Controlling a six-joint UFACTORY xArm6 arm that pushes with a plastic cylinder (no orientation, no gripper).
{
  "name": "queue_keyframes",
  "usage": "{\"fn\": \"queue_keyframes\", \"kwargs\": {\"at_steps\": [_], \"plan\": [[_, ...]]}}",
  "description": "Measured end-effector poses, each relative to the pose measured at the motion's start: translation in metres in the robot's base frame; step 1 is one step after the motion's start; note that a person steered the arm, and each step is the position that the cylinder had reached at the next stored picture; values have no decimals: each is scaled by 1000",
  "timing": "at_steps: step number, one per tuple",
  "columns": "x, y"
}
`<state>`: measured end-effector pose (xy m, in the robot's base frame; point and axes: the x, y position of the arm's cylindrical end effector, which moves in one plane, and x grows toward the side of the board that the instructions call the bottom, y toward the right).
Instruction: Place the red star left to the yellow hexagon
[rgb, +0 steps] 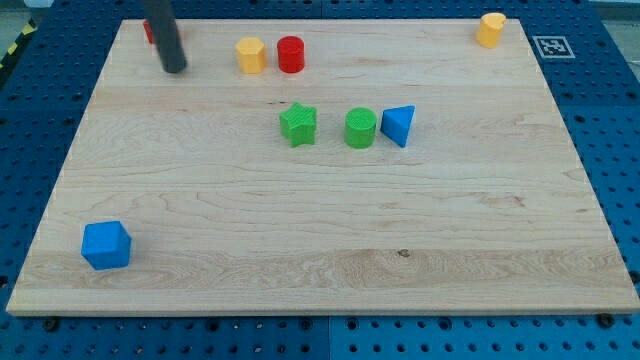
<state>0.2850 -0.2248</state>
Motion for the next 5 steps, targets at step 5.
{"fn": "queue_keyframes", "kwargs": {"at_steps": [5], "plan": [[-94,-64]]}}
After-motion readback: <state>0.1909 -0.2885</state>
